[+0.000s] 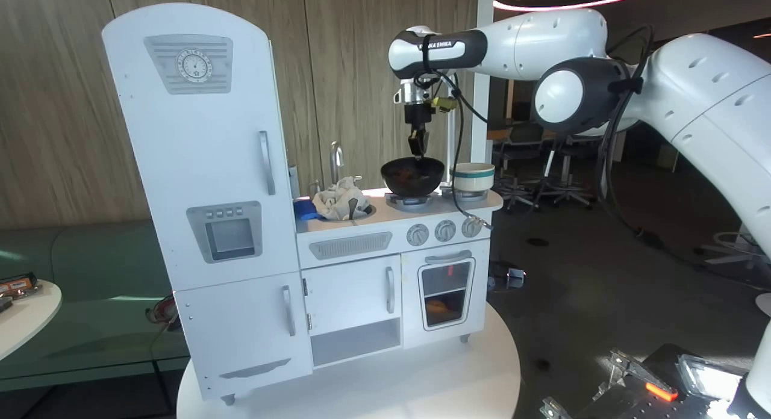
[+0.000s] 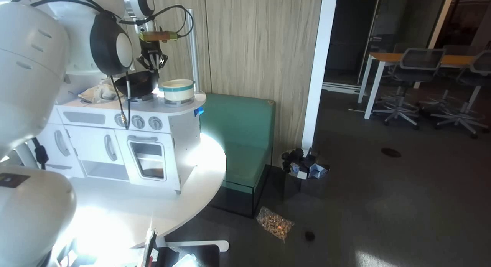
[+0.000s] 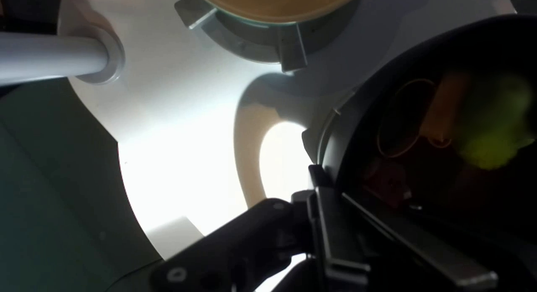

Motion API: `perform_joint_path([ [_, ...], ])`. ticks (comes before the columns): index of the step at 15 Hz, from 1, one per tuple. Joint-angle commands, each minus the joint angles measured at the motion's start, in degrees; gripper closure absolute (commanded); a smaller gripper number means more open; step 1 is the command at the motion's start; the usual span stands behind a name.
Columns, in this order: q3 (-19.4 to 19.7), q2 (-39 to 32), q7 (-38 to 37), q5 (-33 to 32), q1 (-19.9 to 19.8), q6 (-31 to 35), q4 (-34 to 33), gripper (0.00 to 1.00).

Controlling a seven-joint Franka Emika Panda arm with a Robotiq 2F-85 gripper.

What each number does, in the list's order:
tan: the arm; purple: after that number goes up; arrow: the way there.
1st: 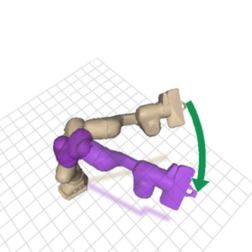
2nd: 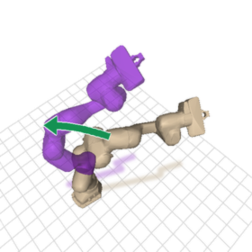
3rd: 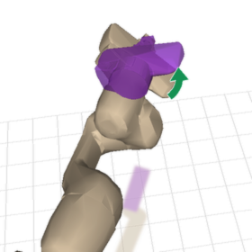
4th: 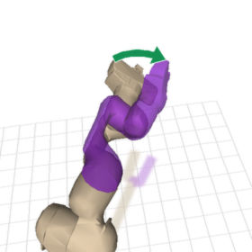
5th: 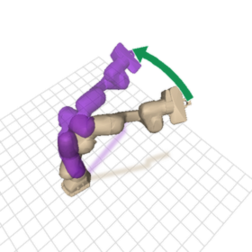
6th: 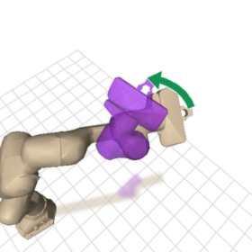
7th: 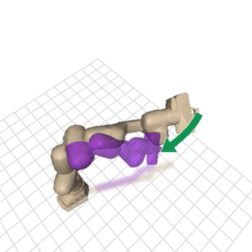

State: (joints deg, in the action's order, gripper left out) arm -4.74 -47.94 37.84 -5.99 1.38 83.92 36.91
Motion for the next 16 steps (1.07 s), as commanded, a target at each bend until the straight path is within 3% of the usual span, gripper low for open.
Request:
perform_joint_path([
  [1, -0.08, -1.07, -3.54, 0.79, 0.64, -2.25, -3.68, 0.97],
  [16, 1.67, 7.74, -17.32, -1.97, 2.97, -9.34, -7.11, 0.99],
])
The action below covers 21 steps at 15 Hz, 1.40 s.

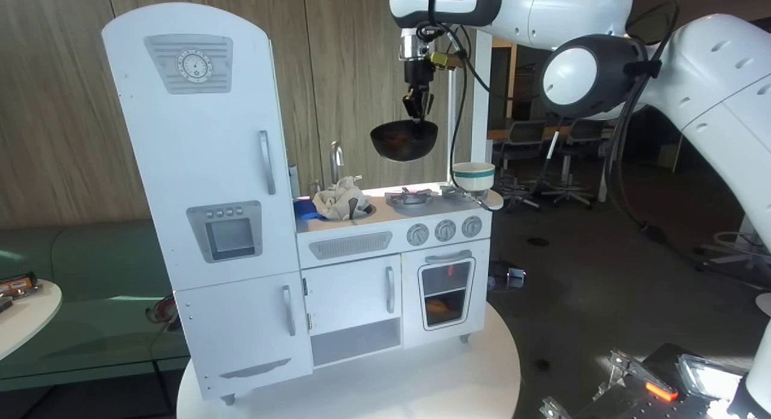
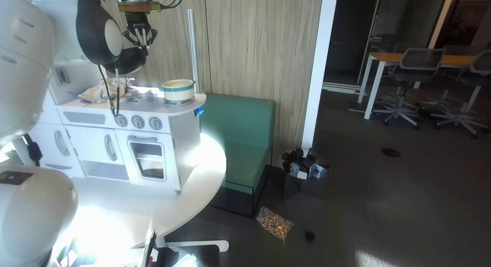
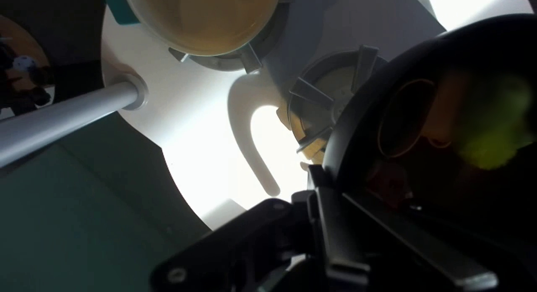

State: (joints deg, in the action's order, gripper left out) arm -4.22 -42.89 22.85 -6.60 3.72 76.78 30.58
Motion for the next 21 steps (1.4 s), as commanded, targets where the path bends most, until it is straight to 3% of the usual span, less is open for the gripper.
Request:
perform_joint_path([
  [1, 1.44, 3.55, -2.58, -1.61, 0.32, -2.43, -0.83, 0.99],
  [12, 8.17, 9.44, -2.73, -7.25, -6.9, -0.52, 1.46, 0.99],
  [16, 12.29, 8.62, -4.46, -16.58, -4.8, 4.79, 2.64, 0.99],
  [21, 13.95, 10.07, -9.12, -27.03, -0.91, 12.81, 10.78, 0.99],
])
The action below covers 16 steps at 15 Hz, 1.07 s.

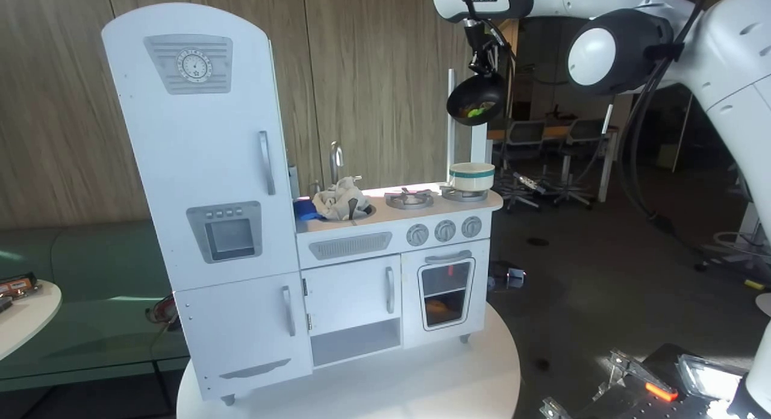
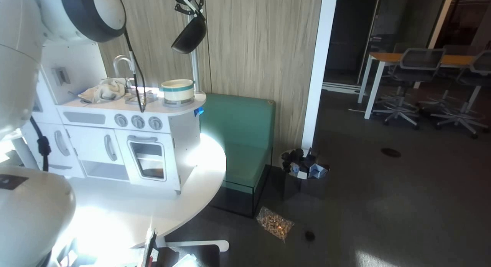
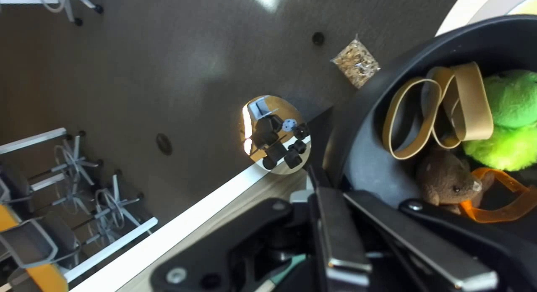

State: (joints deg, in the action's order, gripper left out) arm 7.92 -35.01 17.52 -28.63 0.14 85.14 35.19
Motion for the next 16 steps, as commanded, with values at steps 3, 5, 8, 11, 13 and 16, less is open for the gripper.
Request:
perform_joint_path([
  [3, 2.64, 4.61, -9.25, -11.35, 4.99, 8.31, 15.55, 0.99],
  [5, 2.58, 6.72, -12.78, -14.34, 5.85, 9.97, 21.37, 0.99],
  [8, 2.04, 10.4, -17.69, -18.14, 6.61, 12.35, 29.44, 0.99],
  [11, 1.88, 14.91, -21.77, -22.0, 7.62, 14.24, 37.41, 0.99],
  [13, 1.82, 18.39, -25.24, -24.75, 8.43, 14.95, 42.61, 0.99],
  [16, -1.04, 23.89, -29.07, -29.18, 8.09, 14.57, 50.3, 0.99],
])
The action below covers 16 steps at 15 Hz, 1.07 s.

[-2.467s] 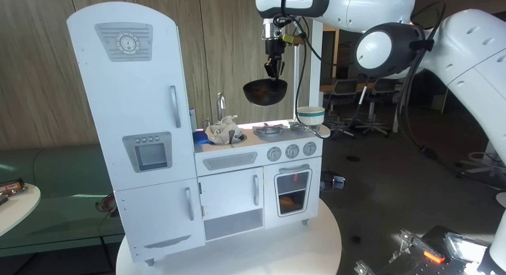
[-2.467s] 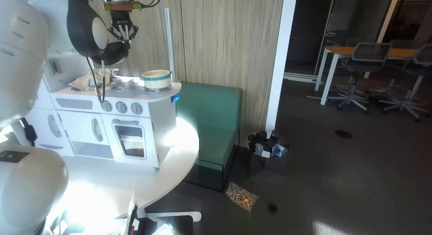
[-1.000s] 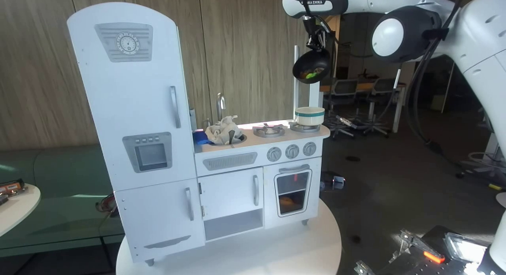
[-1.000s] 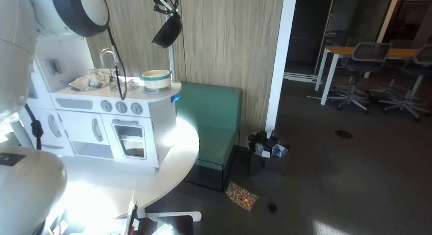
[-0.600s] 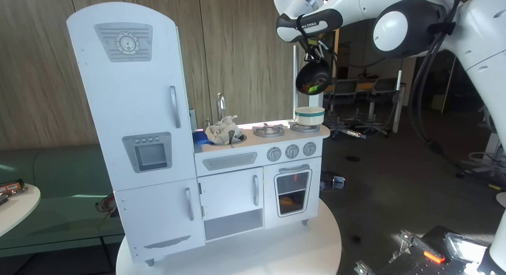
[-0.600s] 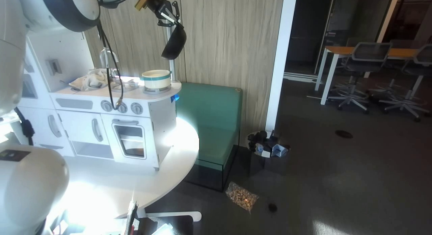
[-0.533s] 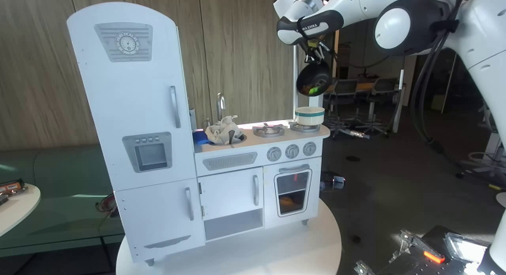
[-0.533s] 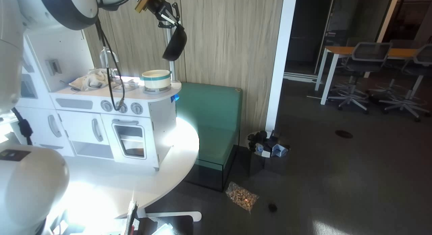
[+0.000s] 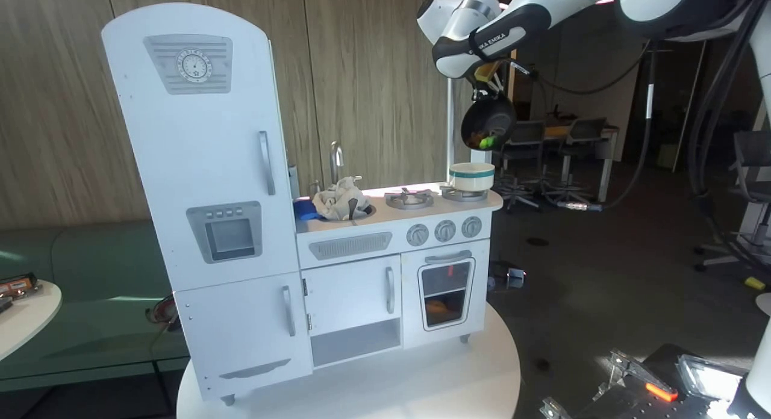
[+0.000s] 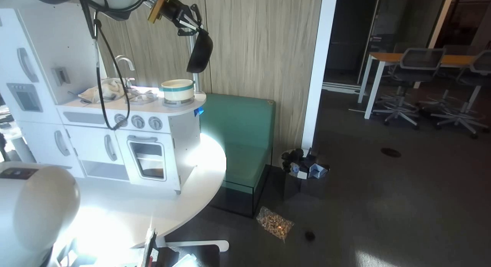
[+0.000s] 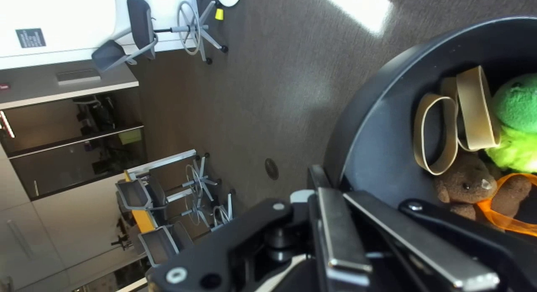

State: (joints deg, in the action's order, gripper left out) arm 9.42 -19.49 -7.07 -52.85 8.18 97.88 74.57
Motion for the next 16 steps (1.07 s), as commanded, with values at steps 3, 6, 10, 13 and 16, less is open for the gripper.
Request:
perform_joint_path([
  [3, -5.37, 14.14, -7.89, -8.42, -0.25, 1.86, 19.34, 0.99],
  [6, -8.08, 19.25, -10.42, -13.27, -0.78, 3.55, 28.18, 0.99],
  [10, -9.96, 21.91, -13.33, -19.13, -1.74, 5.69, 34.13, 0.99],
  [13, -10.51, 22.44, -15.55, -23.26, -2.17, 7.64, 35.17, 0.99],
  [16, -10.88, 22.07, -16.49, -25.42, -2.41, 8.38, 34.53, 0.99],
])
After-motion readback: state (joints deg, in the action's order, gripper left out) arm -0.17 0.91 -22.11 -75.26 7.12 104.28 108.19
